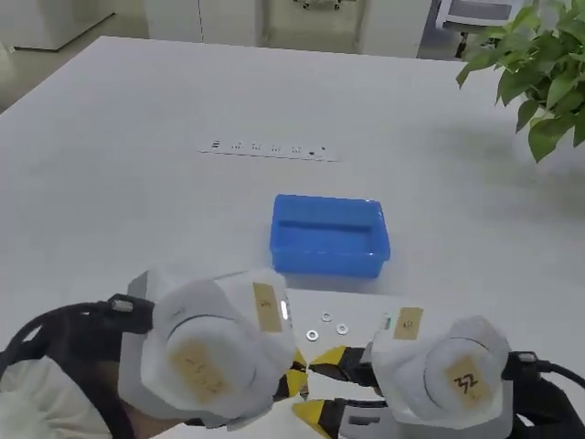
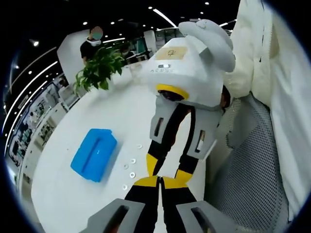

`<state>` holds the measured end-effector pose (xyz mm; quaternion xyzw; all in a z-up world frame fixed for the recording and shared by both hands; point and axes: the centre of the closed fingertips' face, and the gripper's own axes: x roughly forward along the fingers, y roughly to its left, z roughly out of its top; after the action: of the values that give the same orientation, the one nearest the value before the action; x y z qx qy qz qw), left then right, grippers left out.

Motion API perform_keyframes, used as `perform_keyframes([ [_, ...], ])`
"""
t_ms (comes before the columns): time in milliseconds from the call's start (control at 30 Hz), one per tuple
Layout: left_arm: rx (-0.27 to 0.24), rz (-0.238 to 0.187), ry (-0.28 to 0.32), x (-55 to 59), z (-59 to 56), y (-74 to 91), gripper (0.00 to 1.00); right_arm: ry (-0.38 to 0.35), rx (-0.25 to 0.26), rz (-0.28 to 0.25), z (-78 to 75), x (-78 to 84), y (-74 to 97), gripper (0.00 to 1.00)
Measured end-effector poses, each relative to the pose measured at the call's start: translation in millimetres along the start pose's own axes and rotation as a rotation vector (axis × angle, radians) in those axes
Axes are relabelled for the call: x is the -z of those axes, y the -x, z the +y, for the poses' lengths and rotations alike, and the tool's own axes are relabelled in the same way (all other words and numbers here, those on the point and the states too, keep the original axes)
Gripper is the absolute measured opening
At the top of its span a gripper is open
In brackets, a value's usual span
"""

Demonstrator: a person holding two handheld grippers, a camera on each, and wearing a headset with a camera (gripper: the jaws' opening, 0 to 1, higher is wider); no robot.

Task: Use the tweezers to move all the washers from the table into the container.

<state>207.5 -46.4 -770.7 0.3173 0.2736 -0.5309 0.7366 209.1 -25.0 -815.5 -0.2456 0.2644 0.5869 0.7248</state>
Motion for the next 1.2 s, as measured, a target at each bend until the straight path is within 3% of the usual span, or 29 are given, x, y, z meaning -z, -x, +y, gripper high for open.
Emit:
perform_keyframes([
  [233, 0.044, 0.015, -0.049, -3.3, -1.5, -2.4, 0.00, 0.082, -0.037, 0.027, 1.6, 1.9, -7.0, 0.10],
  [500, 0.067, 0.006, -0.093, -4.6, 2.4, -5.2, 0.00, 0.140, -0.026, 0.034, -5.0, 3.7, -8.3, 0.04],
  [667, 0.005, -0.030, -0.027, -5.8, 5.7, -5.7, 0.00, 0.108, -0.024, 0.023, -6.4, 3.7, -7.9, 0.02],
  [733, -0.039, -0.066, -0.006, -7.8, 8.5, -4.5, 0.00, 0.109, -0.020, 0.021, -6.4, 3.5, -8.2, 0.02],
  [767, -0.068, -0.107, 0.034, -10.9, 10.6, -1.8, 0.01, 0.109, -0.018, 0.020, -6.6, 3.2, -8.8, 0.02],
  [833, -0.109, -0.136, 0.123, -9.8, 14.9, 4.0, 0.04, 0.103, -0.014, 0.017, -7.1, 2.3, -9.7, 0.01],
  [933, -0.186, -0.167, 0.245, -4.3, 22.2, 16.2, 0.22, 0.093, -0.006, 0.018, -9.2, 1.9, -10.0, 0.01],
  [967, -0.213, -0.185, 0.264, -3.5, 24.5, 20.5, 0.31, 0.090, 0.000, 0.018, -10.5, 1.9, -9.6, 0.01],
  [1067, -0.292, -0.231, 0.340, 4.3, 27.5, 35.9, 0.44, 0.057, 0.008, -0.001, -15.6, -1.1, -6.0, 0.01],
  [1133, -0.342, -0.214, 0.384, 18.3, 28.2, 42.9, 0.54, 0.004, 0.018, -0.033, -20.9, -5.8, -3.0, 0.01],
  [1200, -0.397, -0.181, 0.389, 33.4, 26.8, 47.3, 0.65, -0.058, 0.021, -0.063, -26.9, -10.2, -0.3, 0.02],
])
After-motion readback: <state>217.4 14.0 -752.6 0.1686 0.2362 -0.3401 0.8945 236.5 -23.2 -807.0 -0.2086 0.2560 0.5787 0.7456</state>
